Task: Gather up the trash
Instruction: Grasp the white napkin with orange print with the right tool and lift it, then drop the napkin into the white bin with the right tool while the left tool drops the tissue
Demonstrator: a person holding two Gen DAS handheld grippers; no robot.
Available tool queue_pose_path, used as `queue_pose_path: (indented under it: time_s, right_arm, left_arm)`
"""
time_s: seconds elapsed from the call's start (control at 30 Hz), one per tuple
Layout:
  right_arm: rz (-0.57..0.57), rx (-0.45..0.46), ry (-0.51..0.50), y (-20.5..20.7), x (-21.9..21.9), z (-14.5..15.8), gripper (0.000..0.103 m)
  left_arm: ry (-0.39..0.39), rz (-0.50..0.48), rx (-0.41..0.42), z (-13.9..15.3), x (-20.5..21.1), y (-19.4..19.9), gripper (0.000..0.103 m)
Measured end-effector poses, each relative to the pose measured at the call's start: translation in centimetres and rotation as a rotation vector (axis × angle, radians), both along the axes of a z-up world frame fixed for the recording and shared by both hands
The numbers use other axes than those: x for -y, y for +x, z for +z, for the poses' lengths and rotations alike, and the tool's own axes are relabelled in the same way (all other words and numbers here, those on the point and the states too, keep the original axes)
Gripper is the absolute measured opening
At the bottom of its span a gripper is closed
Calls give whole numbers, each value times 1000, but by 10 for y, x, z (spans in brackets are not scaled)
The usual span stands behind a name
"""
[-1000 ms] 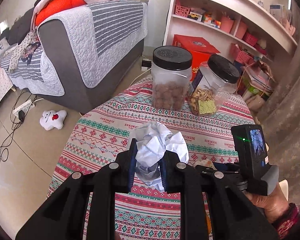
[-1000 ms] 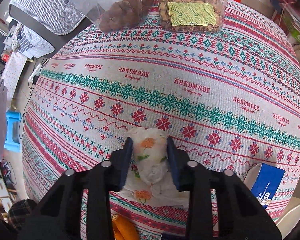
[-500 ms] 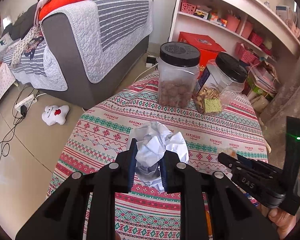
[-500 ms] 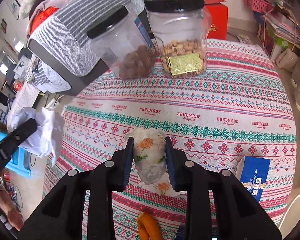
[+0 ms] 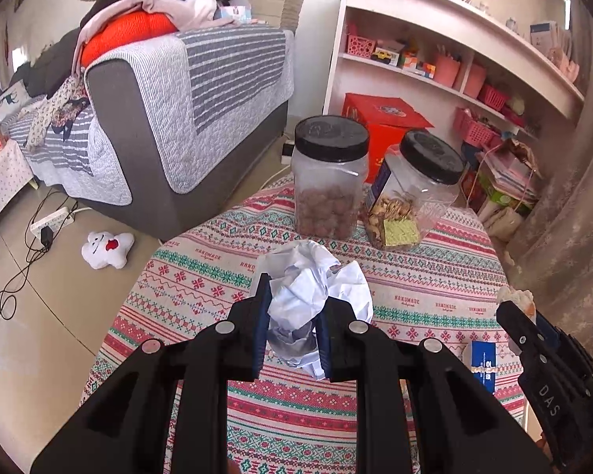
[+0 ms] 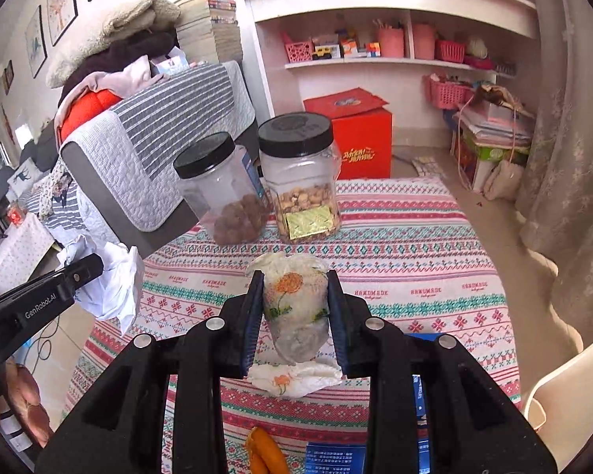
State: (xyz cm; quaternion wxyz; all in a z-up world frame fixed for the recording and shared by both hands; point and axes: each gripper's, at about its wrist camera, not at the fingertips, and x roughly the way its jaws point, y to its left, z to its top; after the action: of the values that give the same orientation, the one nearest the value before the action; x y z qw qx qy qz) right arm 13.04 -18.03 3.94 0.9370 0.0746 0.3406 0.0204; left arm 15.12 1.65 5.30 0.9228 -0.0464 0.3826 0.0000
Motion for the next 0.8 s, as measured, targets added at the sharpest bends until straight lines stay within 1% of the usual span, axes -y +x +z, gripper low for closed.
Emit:
queue_pose_path:
  time_s: [0.1, 0.2, 0.3, 0.53, 0.8]
  right_arm:
    - [-11, 54, -17, -9, 2, 10, 29]
    - [-25, 98, -38, -17, 3, 20, 29]
    - [-35, 128, -55, -25, 6, 27, 29]
    - [-74, 175, -88, -45, 17, 40, 29]
    - [-131, 216, -104, -75, 46, 56, 30]
  left_arm:
    - [10, 9, 54, 8, 7, -7, 21]
    - [11, 13, 90, 15, 11, -12, 21]
    - [29, 18, 127, 23, 18, -20, 21]
    - [55, -3, 175, 35, 38, -38, 21]
    - [86, -50, 220, 47, 67, -63, 21]
